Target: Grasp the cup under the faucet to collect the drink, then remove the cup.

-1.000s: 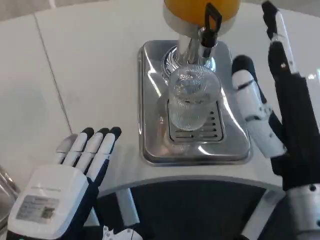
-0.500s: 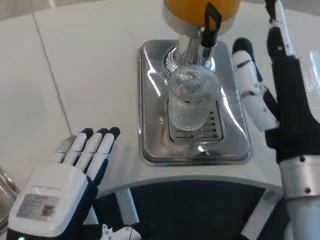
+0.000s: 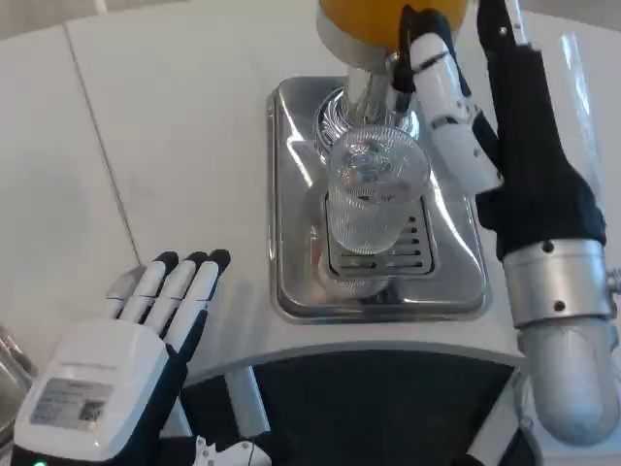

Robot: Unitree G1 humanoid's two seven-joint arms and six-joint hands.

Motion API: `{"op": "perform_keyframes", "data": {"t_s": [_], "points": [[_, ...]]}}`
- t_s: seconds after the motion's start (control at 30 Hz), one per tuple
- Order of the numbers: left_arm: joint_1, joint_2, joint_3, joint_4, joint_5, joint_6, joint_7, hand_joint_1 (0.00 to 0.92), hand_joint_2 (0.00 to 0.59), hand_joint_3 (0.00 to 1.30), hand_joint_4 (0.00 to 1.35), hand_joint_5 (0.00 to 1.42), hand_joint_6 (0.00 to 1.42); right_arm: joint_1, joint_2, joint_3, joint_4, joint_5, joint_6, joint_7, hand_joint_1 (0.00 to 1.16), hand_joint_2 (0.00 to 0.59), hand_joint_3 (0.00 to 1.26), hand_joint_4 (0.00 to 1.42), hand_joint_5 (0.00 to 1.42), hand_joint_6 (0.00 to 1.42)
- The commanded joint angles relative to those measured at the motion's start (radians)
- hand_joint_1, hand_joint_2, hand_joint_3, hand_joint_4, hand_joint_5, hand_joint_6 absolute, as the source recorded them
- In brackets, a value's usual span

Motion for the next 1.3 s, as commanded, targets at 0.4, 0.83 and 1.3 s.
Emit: {"op": "perform_keyframes", "data": {"t_s": [0.4, 0.83, 1.3], "points": [[-0.01, -0.022, 0.006, 0.009, -0.016, 0.023, -0.01, 0.022, 0.034, 0.0, 0.0, 0.0, 0.06, -0.034, 0.022, 0.072, 0.056, 0.041, -0.002, -0.004, 0.05, 0.521, 0.0, 0.0, 0.0, 0.0], [-0.008, -0.013, 0.016, 0.027, -0.035, 0.013, -0.003, 0.022, 0.034, 0.0, 0.0, 0.0, 0.06, 0.016, 0.007, 0.115, 0.059, 0.047, 0.011, 0.008, 0.06, 0.522, 0.0, 0.0, 0.0, 0.0], [-0.032, -0.02, 0.005, 0.05, -0.038, 0.017, -0.003, 0.022, 0.034, 0.0, 0.0, 0.0, 0.06, -0.058, -0.066, 0.135, 0.058, -0.065, 0.058, 0.083, 0.0, 0.487, 0.03, 0.0, 0.0, 0.0]]}}
